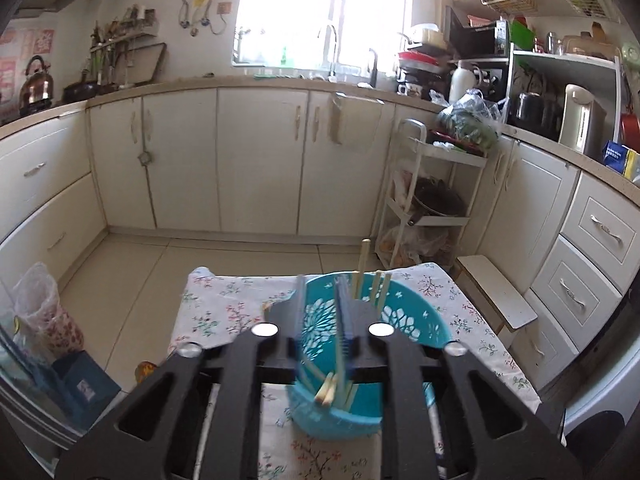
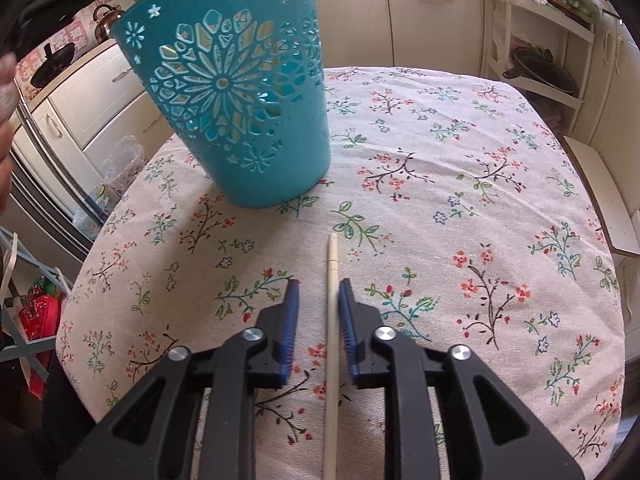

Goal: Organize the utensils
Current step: 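Lift the chopstick over the teal cup and open the right gripper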

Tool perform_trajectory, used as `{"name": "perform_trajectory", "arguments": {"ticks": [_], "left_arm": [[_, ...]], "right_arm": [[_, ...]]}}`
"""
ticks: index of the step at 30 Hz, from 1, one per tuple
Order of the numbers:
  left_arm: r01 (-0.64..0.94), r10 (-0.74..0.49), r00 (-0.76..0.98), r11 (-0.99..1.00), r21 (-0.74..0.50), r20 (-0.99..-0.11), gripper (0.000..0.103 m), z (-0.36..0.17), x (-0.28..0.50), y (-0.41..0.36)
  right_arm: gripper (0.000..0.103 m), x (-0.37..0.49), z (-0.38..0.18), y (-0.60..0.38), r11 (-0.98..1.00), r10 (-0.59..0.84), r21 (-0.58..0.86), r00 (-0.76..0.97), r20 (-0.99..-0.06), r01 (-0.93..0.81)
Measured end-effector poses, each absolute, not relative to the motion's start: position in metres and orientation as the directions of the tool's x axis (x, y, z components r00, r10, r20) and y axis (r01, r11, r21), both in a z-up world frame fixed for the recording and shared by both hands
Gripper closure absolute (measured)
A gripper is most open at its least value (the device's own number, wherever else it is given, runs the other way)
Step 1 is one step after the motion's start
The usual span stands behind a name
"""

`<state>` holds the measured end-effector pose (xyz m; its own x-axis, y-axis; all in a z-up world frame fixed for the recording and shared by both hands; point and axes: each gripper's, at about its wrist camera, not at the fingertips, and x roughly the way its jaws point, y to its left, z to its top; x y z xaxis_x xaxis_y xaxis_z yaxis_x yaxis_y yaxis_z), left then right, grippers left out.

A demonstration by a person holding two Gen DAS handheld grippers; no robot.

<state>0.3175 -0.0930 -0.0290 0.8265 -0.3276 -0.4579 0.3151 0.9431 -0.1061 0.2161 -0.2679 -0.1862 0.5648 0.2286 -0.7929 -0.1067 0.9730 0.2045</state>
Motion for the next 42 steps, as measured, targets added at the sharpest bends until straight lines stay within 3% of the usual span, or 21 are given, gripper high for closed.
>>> {"name": "perform_trajectory", "arguments": {"ticks": [2, 7, 13, 16, 18, 21, 27, 35, 42], "left_arm": [[0.280, -0.298, 0.855, 0.954, -0.106, -0.425, 0.052, -0.029, 0.299, -0.076], [0.210, -0.243, 0.862, 0.970, -0.123, -0.444, 0.033, -0.054, 0.272, -0.042], [0.138, -0.157, 0.761, 0.987, -0.080, -0.629, 0.031, -0.138, 0.281, -0.032], [0.115, -0.116, 0.724, 0.992, -0.047, -0.680, 0.030, -0.167, 0.285, -0.035], [0.113, -0.097, 0.699, 0.993, -0.025, -0.708, 0.028, -0.177, 0.289, -0.038], [0.115, -0.093, 0.709, 0.993, -0.016, -0.699, 0.019, -0.179, 0.287, -0.040], [0.121, -0.087, 0.681, 0.993, -0.005, -0.727, 0.017, -0.184, 0.294, -0.045], [0.122, -0.081, 0.646, 0.992, -0.002, -0.759, 0.016, -0.187, 0.301, -0.048], [0.124, -0.086, 0.630, 0.992, -0.010, -0.771, 0.016, -0.189, 0.303, -0.047]], "right_arm": [[0.076, 0.216, -0.186, -0.268, 0.971, 0.235, 0.213, 0.562, -0.793, -0.107], [0.076, 0.215, -0.186, -0.268, 0.972, 0.233, 0.210, 0.563, -0.793, -0.107], [0.078, 0.210, -0.186, -0.259, 0.983, 0.181, 0.130, 0.569, -0.802, -0.130], [0.094, 0.207, -0.185, -0.257, 0.990, 0.134, 0.078, 0.578, -0.805, -0.121], [0.097, 0.207, -0.185, -0.260, 0.990, 0.135, 0.088, 0.577, -0.806, -0.110], [0.097, 0.207, -0.186, -0.269, 0.989, 0.151, 0.124, 0.565, -0.811, -0.085], [0.097, 0.204, -0.186, -0.255, 0.992, 0.074, -0.003, 0.584, -0.808, -0.129], [0.097, 0.206, -0.181, -0.294, 0.950, 0.274, 0.311, 0.561, -0.781, -0.032], [0.097, 0.191, -0.137, -0.310, 0.840, 0.444, 0.538, 0.661, -0.606, -0.070]]}}
